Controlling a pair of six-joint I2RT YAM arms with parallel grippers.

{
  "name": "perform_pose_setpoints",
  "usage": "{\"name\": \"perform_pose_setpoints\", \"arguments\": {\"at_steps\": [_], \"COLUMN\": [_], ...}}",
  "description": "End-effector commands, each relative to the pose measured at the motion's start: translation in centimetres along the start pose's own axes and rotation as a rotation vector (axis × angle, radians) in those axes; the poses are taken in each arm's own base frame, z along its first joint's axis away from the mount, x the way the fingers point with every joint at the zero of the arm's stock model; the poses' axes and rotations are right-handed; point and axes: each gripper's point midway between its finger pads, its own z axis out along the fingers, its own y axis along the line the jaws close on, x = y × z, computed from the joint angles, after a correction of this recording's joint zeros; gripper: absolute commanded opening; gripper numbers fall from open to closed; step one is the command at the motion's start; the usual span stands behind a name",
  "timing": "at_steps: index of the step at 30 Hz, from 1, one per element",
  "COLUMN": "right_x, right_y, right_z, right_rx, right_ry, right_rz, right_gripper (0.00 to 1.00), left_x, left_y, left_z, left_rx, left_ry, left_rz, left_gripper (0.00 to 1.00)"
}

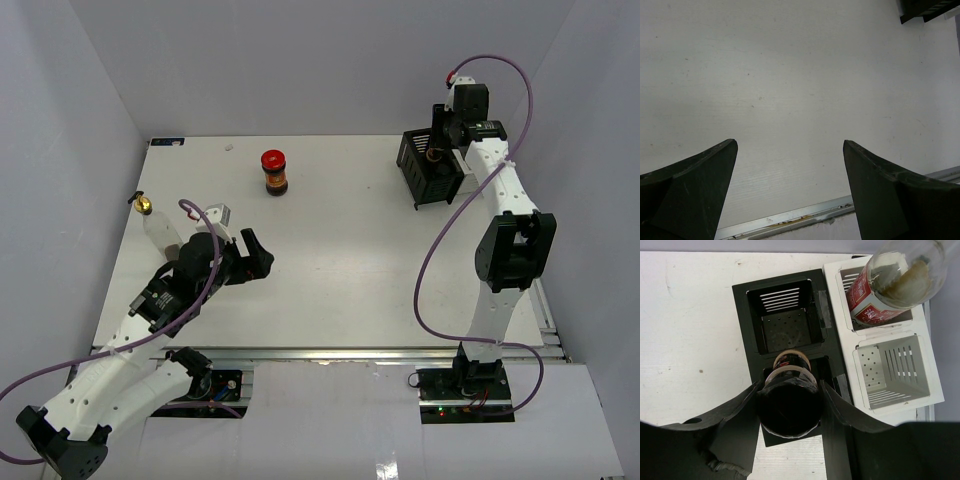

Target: Organize the condiment bottles

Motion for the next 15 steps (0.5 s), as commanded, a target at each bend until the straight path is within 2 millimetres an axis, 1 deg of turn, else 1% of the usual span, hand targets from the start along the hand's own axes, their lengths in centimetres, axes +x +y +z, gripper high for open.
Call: {"name": "perform_pose_setpoints", "arguments": {"at_steps": [1, 9, 13, 15], "right_x": [1.8, 2.2, 2.9, 2.8], "right_y": [-0.3, 0.1, -0.2, -0.2], "right_z": [0.3, -0.1, -0.3, -0.4], "right_rx": [0.008, -0.015, -0.009, -0.008], "right_ry": [0.071, 0.072, 0.092, 0.086], "right_rz": [-0.006, -0.006, -0.038, -0.037], "right_gripper": [0.08, 0.08, 0.08, 0.08], "left_x": [-1.2, -1.2, -1.6, -1.6], "left_y": [-0.4, -0.4, -0.7, -0.7], "left_z": [-0.2, -0.2, -0.5, -0.5], "left_rx": [0.006, 0.008, 0.022, 0.021], "left_ry": [-0.039, -0.041, -0.053, -0.055], "left_rz": [-0.002, -0.016, -0.027, -0.028], "left_gripper": [0.98, 0.98, 0.98, 0.98]}}
